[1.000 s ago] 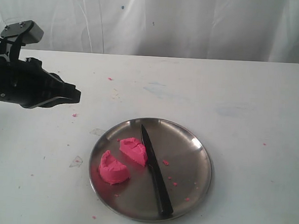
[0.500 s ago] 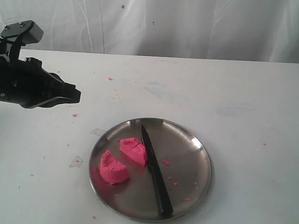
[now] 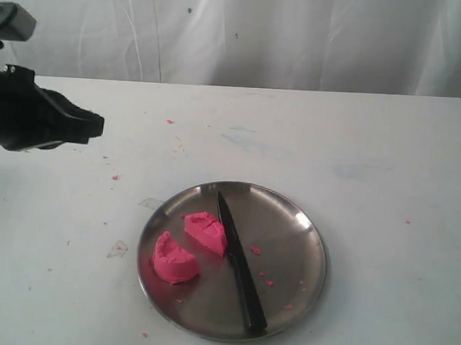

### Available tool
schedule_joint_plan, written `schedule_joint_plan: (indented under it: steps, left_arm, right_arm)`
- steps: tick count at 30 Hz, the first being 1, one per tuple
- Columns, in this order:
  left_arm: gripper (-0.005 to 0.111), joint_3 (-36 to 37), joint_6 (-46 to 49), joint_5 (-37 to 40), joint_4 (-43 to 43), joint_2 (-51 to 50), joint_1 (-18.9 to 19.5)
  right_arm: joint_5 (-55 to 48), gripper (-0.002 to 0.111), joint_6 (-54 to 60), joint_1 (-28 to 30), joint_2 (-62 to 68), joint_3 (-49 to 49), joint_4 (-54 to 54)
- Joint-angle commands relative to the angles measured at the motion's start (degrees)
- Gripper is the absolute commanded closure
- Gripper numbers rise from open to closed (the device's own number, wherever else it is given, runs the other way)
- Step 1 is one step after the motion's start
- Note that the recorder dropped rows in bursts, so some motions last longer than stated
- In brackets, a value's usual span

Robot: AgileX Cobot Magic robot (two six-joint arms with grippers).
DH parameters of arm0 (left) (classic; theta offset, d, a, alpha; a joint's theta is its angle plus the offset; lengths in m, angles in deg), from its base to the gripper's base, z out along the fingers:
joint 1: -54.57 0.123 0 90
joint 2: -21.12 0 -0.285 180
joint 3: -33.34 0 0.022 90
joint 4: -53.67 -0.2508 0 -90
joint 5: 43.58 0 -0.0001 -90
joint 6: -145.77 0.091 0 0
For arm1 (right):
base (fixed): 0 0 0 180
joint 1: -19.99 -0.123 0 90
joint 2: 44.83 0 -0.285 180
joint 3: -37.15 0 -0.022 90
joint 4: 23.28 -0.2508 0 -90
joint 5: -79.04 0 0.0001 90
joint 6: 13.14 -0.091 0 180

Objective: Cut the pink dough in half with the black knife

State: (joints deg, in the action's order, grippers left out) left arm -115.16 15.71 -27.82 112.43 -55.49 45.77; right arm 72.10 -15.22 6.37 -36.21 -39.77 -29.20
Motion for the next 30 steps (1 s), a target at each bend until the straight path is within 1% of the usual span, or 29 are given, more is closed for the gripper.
schedule_joint_plan:
  steps: [1, 4, 7, 11, 16, 22, 25, 30]
  left_arm:
    - [0.107, 2.3, 0.0, -0.1, 0.3, 9.5, 0.0]
    - [0.107, 6.2, 0.0, -2.5, 0.3, 15.8, 0.0]
    - [0.107, 12.5, 0.0, -5.0, 0.3, 22.5, 0.0]
    - [0.107, 19.8, 0.0, -5.1, 0.3, 30.6, 0.0]
    - [0.107, 25.7, 0.0, -5.1, 0.3, 40.2, 0.0]
    - [0.107, 30.4, 0.0, -5.1, 0.3, 50.1, 0.0]
    - [0.107, 30.9, 0.0, -5.0, 0.3, 54.0, 0.0]
    - [0.107, 30.9, 0.0, -5.0, 0.3, 57.6, 0.0]
  right_arm:
    - [0.1, 0.108, 0.5, 0.4, -0.8, -0.3, 0.0]
    - [0.1, 0.108, 0.5, 0.4, -0.8, -0.3, 0.0]
    - [0.1, 0.108, 0.5, 0.4, -0.8, -0.3, 0.0]
    - [0.1, 0.108, 0.5, 0.4, -0.8, -0.3, 0.0]
    - [0.1, 0.108, 0.5, 0.4, -0.8, -0.3, 0.0]
    - [0.1, 0.108, 0.5, 0.4, -0.8, -0.3, 0.1]
    - [0.1, 0.108, 0.5, 0.4, -0.8, -0.3, 0.1]
    - [0.1, 0.108, 0.5, 0.4, -0.8, -0.3, 0.1]
